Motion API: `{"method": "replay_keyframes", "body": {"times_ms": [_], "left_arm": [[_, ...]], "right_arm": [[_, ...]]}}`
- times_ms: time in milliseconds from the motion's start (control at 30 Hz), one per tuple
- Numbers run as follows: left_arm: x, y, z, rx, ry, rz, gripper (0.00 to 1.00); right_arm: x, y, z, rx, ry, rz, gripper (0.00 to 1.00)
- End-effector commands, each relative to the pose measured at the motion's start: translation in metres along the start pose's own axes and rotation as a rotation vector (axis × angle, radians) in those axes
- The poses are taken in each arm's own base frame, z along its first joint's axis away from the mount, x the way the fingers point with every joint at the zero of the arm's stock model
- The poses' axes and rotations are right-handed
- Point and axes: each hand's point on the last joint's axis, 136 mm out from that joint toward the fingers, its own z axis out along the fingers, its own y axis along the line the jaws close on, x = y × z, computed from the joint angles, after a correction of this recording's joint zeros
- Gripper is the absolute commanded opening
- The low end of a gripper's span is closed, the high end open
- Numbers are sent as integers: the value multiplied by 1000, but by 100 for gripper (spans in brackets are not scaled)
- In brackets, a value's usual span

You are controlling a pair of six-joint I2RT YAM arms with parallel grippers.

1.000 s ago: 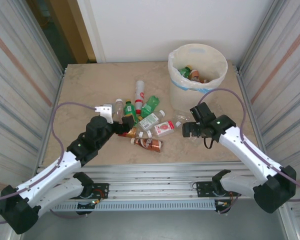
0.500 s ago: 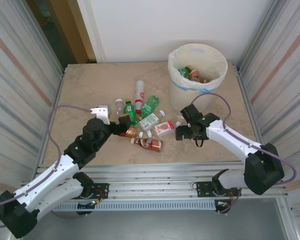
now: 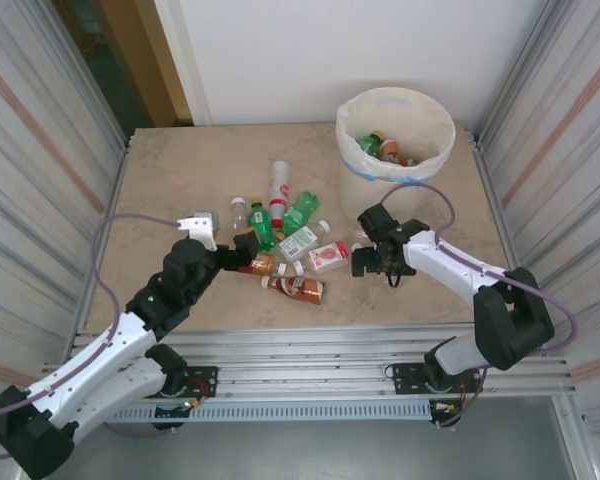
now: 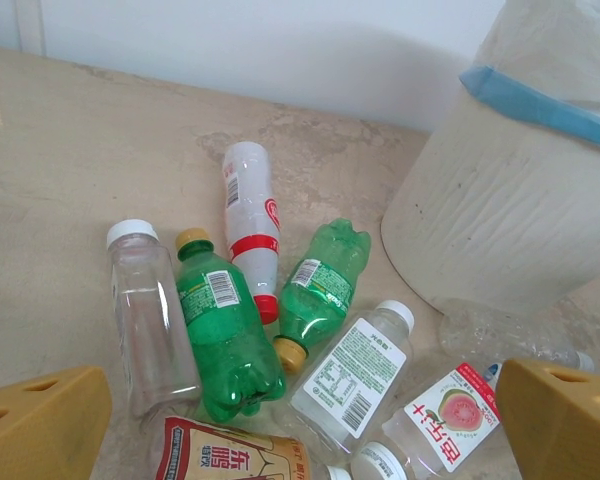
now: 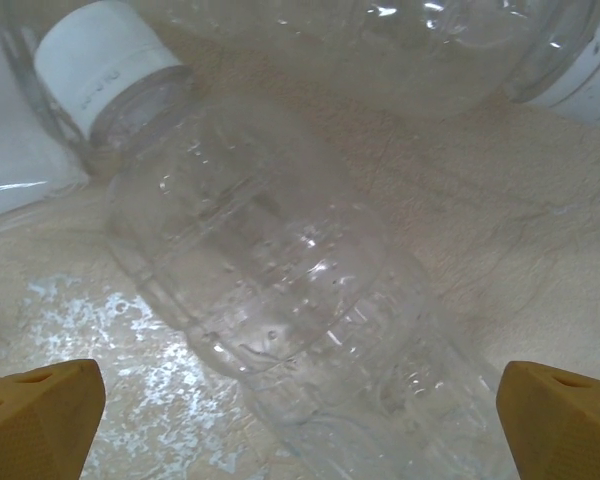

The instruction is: Put the plastic bottles in the bin

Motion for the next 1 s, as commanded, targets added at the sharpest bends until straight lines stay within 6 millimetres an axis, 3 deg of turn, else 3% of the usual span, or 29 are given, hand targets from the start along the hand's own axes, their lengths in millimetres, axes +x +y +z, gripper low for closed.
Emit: {"method": "replay_keyframes", "body": {"times_ms": [0, 500, 967], "left_arm": [[-1, 6, -2, -25, -13, -23, 99], [0, 9, 0, -33, -6, -31, 99], [-7, 9, -4, -43, -1, -31, 99]], "right_arm": [[-6, 1, 2, 1, -3, -15, 96], [16, 20, 30, -20, 112, -32, 79], [26, 17, 51, 53, 160, -84, 69]]}}
